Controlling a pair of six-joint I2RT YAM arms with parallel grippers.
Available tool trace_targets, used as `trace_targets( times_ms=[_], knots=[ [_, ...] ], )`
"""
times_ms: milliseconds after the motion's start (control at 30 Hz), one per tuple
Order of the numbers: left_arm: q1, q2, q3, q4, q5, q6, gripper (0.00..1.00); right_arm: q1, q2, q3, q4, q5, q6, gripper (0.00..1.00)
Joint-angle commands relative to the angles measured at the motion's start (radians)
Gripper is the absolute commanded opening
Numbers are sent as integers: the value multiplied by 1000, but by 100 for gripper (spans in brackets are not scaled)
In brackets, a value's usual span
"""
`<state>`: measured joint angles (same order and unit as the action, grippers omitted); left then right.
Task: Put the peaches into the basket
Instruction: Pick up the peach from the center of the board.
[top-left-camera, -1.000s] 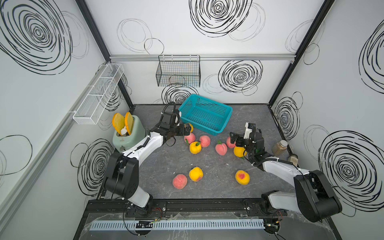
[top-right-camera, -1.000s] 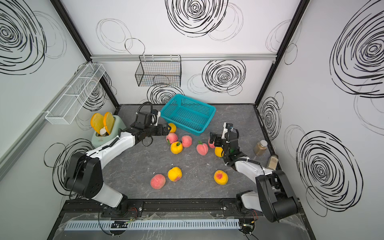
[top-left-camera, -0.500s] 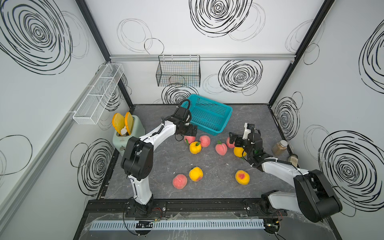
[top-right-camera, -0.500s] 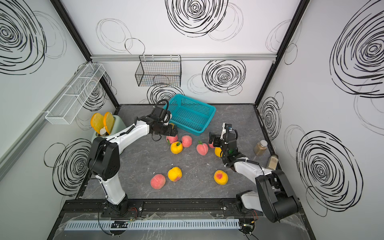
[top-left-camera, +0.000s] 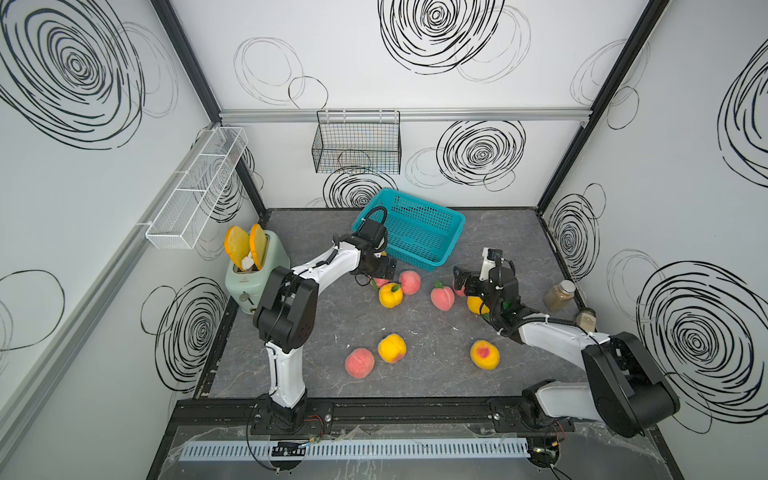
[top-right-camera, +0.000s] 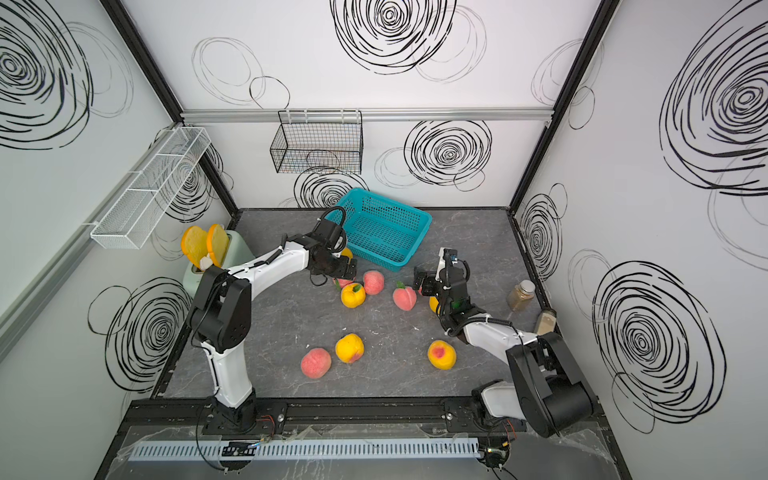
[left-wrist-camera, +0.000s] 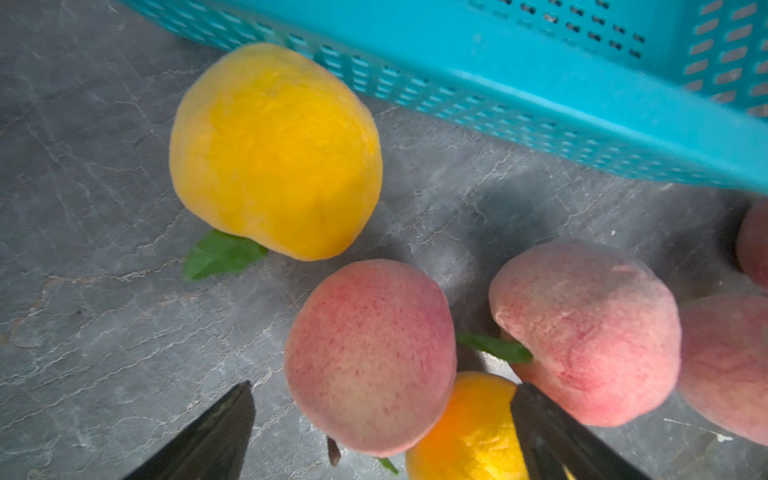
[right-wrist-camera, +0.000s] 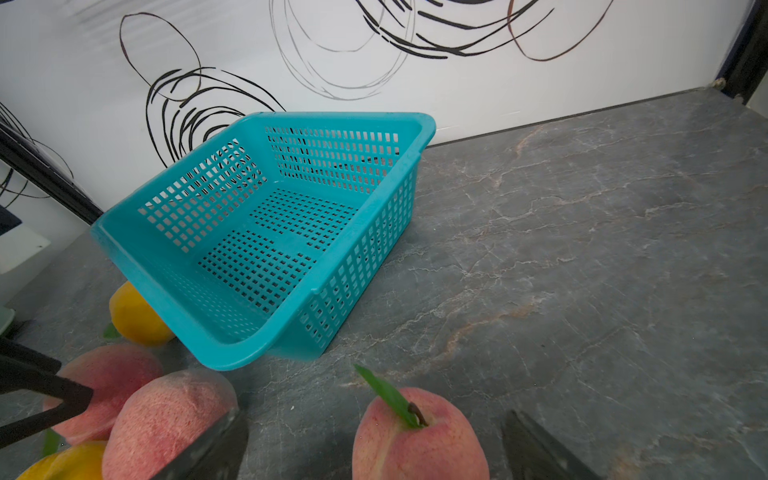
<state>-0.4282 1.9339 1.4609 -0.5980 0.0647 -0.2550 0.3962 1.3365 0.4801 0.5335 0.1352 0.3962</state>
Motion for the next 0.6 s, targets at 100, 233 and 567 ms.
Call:
trace_targets(
  times_ms=[100, 233, 567],
  knots=[
    [9, 20, 11, 21, 8, -2, 100, 17, 31, 12, 25, 24, -2, 99],
    [2, 33, 12, 23, 12, 1, 100, 27, 44, 17, 25, 22, 0, 99],
    [-7, 70, 12, 29, 29, 4, 99, 38, 39, 17, 23, 38, -5, 99]
  ],
)
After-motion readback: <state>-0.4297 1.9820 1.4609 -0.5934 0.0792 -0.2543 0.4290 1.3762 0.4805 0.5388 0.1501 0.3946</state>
